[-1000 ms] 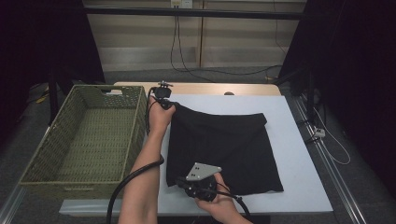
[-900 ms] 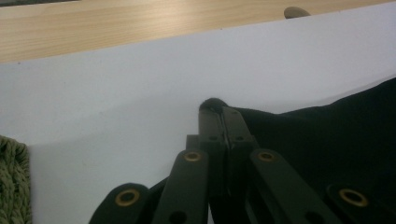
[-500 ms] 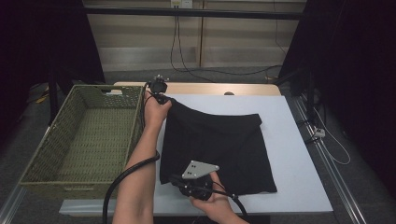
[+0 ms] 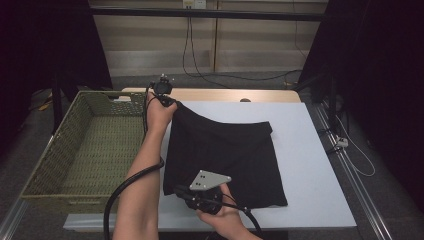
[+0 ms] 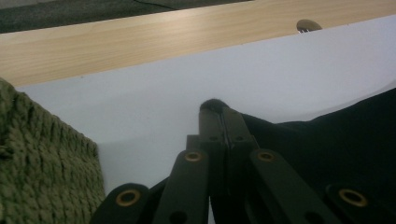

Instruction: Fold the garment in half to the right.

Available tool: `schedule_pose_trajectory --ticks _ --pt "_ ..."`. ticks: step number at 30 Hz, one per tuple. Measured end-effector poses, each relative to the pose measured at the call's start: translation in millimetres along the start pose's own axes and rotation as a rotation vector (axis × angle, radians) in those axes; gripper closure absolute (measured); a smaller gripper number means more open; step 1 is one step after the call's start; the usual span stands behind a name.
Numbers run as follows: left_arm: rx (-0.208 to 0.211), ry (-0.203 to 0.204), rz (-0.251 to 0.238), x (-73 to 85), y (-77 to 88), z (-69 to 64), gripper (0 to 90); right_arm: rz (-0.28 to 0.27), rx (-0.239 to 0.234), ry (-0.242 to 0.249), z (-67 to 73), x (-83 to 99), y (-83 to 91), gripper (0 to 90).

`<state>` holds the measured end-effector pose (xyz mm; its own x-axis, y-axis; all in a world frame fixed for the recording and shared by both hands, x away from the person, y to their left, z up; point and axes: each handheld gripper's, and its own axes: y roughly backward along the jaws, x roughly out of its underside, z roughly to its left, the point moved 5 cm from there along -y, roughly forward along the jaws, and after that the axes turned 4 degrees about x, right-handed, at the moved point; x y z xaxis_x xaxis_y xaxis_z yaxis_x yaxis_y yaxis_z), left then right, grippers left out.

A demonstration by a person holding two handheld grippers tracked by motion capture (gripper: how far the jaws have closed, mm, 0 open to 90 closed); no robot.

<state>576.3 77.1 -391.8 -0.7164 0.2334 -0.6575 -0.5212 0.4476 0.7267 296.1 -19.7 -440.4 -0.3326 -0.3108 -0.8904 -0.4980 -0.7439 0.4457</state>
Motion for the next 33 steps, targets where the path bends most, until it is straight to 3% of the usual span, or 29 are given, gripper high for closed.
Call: schedule_pose_trajectory --ticks 5,13,20,27,33 --pt "-0.005 -0.019 0.013 -7.8 9.6 1.6 88.9 -0.028 0.006 0.017 4.7 -11.0 0.8 84.7" --pt "-0.003 -0.017 0.015 -13.0 20.7 7.8 89.0 -0.053 -0.012 0.0 7.4 -18.1 1.2 84.7" --pt "-0.01 -0.008 0.019 -15.0 32.0 16.0 88.9 -0.092 -0.026 0.014 10.6 -28.3 0.2 84.7" --pt "-0.015 0.01 0.025 -16.2 39.2 22.4 89.0 -0.102 -0.04 0.019 16.6 -35.7 -3.7 84.7" --pt "-0.024 0.001 0.035 -20.2 45.3 25.3 88.9 -0.106 -0.049 0.015 17.5 -39.7 -4.1 84.7"
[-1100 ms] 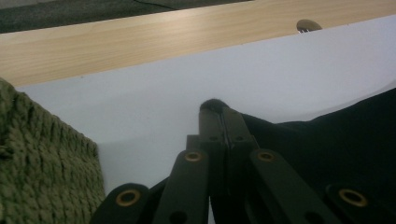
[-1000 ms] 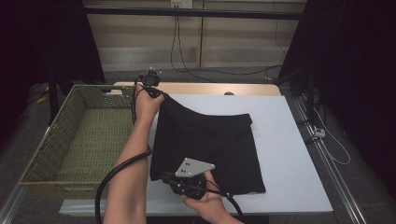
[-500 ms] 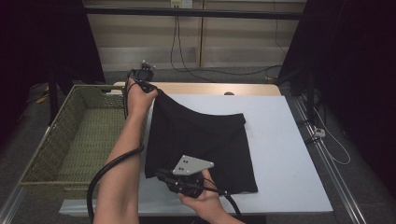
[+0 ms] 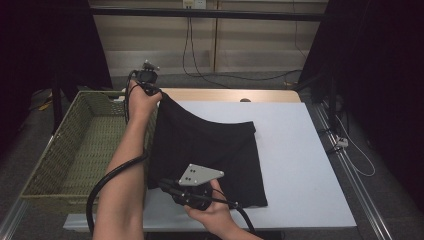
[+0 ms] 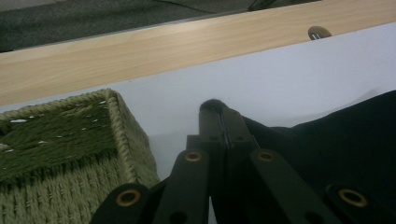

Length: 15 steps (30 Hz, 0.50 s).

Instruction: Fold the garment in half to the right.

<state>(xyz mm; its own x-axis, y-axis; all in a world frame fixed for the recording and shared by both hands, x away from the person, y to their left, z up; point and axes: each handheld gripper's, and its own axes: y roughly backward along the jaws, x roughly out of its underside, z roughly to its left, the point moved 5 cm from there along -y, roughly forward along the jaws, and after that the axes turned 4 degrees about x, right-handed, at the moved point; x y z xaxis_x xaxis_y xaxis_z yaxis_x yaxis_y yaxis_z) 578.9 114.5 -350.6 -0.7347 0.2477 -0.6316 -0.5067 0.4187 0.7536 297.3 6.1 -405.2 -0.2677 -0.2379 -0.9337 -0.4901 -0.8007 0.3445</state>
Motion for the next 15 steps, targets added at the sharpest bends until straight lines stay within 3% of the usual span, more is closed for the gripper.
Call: schedule_pose_trajectory --ticks 4,5,15 --pt "0.006 -0.021 0.024 -0.9 2.2 2.2 88.9 -0.015 -0.005 0.0 0.0 -4.1 2.5 84.7" --pt "0.008 0.001 0.012 -1.6 1.8 0.8 88.9 -0.015 -0.005 0.0 0.0 -4.1 2.5 84.7" --pt "0.034 -0.012 0.016 -9.6 12.6 0.6 88.9 -0.034 -0.01 -0.004 -0.4 -8.0 7.8 84.7"
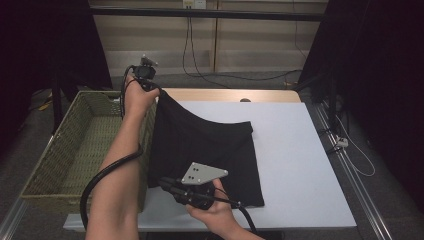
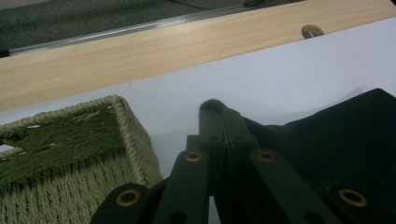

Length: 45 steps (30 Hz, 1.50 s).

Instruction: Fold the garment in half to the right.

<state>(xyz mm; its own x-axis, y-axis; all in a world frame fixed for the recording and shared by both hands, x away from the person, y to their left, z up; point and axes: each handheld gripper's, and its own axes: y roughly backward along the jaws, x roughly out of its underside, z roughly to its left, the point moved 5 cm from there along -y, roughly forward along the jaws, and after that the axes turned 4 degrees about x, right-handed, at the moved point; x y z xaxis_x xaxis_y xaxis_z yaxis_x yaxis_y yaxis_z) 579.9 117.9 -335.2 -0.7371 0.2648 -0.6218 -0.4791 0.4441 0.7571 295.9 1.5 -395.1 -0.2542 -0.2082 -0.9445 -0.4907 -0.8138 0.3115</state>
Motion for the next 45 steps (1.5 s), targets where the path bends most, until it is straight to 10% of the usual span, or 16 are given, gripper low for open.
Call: schedule_pose_trajectory --ticks 12,19,45 --pt "0.011 -0.048 0.021 -8.2 14.0 8.8 88.9 -0.019 0.002 0.01 4.6 -7.2 -4.8 84.8" --pt "0.002 0.004 0.015 -4.7 19.5 19.2 88.9 -0.011 -0.011 -0.002 5.9 -6.7 -11.6 84.7" --pt "0.007 0.002 0.023 -0.5 27.1 40.0 88.9 -0.016 -0.034 0.012 21.2 -30.6 -29.2 84.8"
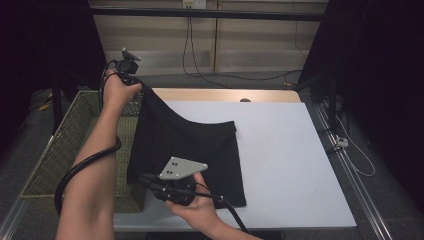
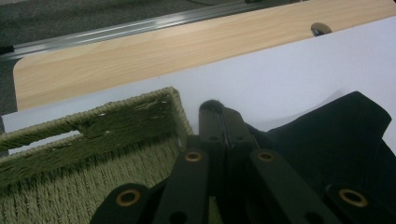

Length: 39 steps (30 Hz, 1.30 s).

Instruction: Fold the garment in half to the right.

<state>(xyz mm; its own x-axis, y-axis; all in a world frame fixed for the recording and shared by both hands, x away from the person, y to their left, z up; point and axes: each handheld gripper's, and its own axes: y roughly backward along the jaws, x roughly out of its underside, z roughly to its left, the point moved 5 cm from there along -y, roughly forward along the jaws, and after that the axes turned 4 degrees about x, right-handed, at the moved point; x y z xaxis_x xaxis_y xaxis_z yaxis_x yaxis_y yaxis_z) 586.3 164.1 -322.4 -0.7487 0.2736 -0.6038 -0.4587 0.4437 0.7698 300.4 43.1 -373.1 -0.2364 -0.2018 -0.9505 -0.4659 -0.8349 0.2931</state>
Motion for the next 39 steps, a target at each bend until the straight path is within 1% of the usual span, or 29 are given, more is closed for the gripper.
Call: schedule_pose_trajectory --ticks 1,2,3,4,5,8,9,10,12,13,14,15,16,18,19,21,23,24,25,26,27,28,29,31,32,34,37,38,39 --pt "0.003 0.0 -0.002 -0.5 0.3 0.6 88.9 -0.002 0.001 -0.007 -0.3 -0.5 -0.7 84.8" --pt "0.004 0.003 -0.005 -1.1 0.3 1.3 88.9 -0.007 -0.001 -0.005 -0.5 -0.8 -1.3 84.8" --pt "0.004 -0.004 -0.003 -1.5 0.6 2.1 88.9 -0.008 0.002 -0.005 -0.5 -1.0 -2.0 84.8" --pt "0.013 0.001 -0.001 -2.0 1.4 2.2 88.9 -0.007 0.005 -0.007 -0.3 -1.1 -2.4 84.8" --pt "0.012 0.001 -0.003 -2.4 1.4 2.4 88.9 -0.005 0.006 -0.005 -0.2 -1.2 -3.1 84.8" --pt "0.018 -0.009 -0.002 -3.8 3.1 4.5 88.9 -0.005 0.011 -0.008 0.5 -2.2 -3.8 84.8" --pt "0.022 -0.026 0.011 -4.2 5.2 6.0 88.9 -0.003 0.012 -0.007 0.8 -2.8 -4.0 84.8" --pt "0.025 -0.025 0.014 -4.8 6.2 6.2 88.9 -0.002 0.015 -0.008 1.2 -3.6 -4.2 84.9" --pt "0.025 -0.036 0.014 -6.3 7.3 7.8 88.9 -0.002 0.02 0.0 2.2 -5.9 -4.4 84.8" --pt "0.025 -0.032 0.02 -6.5 8.3 7.8 88.9 -0.004 0.023 0.006 2.2 -7.2 -3.9 84.8" --pt "0.024 -0.016 -0.001 -8.0 7.9 7.0 88.9 -0.009 0.023 0.005 2.5 -8.2 -3.7 84.8" --pt "0.025 -0.006 -0.005 -8.3 8.6 6.5 89.0 -0.008 0.029 0.003 2.5 -9.6 -2.7 84.8" --pt "0.024 -0.008 -0.005 -8.7 9.1 6.7 88.9 -0.009 0.029 0.003 2.7 -10.6 -2.3 84.8" --pt "0.028 -0.046 0.004 -10.0 11.1 9.5 89.0 -0.011 0.036 0.01 3.0 -12.9 -1.6 84.8" --pt "0.021 0.0 -0.006 -9.9 11.5 7.0 89.0 -0.015 0.034 0.008 3.2 -14.0 -1.7 84.8" --pt "0.02 -0.002 -0.004 -11.3 13.5 7.3 89.0 -0.021 0.037 0.008 3.8 -16.0 -1.2 84.8" --pt "0.021 -0.018 -0.002 -13.2 15.5 7.8 89.0 -0.025 0.038 0.012 4.9 -17.6 -0.5 84.8" --pt "0.019 -0.052 0.008 -14.0 16.8 9.8 89.0 -0.032 0.037 0.009 5.2 -18.5 -0.9 84.8" --pt "0.014 -0.04 0.007 -14.1 17.6 9.2 89.0 -0.035 0.037 0.008 5.3 -19.1 -1.0 84.8" --pt "0.003 -0.017 0.0 -14.4 18.6 8.3 89.0 -0.036 0.037 0.004 5.6 -19.6 -1.2 84.8" --pt "0.008 -0.015 0.0 -14.8 19.9 8.3 89.0 -0.037 0.036 0.002 6.2 -20.1 -1.7 84.8" --pt "0.012 -0.022 0.006 -15.0 21.5 8.8 89.0 -0.035 0.037 0.005 6.8 -20.5 -1.9 84.8" --pt "0.005 -0.02 0.004 -15.2 22.3 8.7 89.0 -0.037 0.035 0.002 7.9 -21.0 -2.7 84.8" --pt "0.01 -0.023 0.0 -16.0 25.2 8.7 89.0 -0.041 0.029 0.002 9.2 -21.8 -3.7 84.8" --pt "0.009 -0.032 0.002 -16.3 26.6 9.1 89.0 -0.039 0.03 0.004 10.2 -22.1 -4.4 84.8" --pt "0.009 -0.028 -0.001 -16.3 28.2 9.5 89.1 -0.042 0.029 0.005 10.9 -22.2 -5.3 84.8" --pt "0.013 -0.053 0.007 -15.7 30.9 13.6 89.0 -0.041 0.026 -0.001 12.5 -21.8 -6.6 84.8" --pt "0.007 -0.022 -0.004 -14.7 31.0 12.9 89.0 -0.041 0.027 0.001 12.6 -22.1 -6.5 84.8" --pt "0.004 -0.02 -0.001 -13.7 30.9 13.8 89.0 -0.041 0.026 -0.001 12.6 -22.5 -6.4 84.8"
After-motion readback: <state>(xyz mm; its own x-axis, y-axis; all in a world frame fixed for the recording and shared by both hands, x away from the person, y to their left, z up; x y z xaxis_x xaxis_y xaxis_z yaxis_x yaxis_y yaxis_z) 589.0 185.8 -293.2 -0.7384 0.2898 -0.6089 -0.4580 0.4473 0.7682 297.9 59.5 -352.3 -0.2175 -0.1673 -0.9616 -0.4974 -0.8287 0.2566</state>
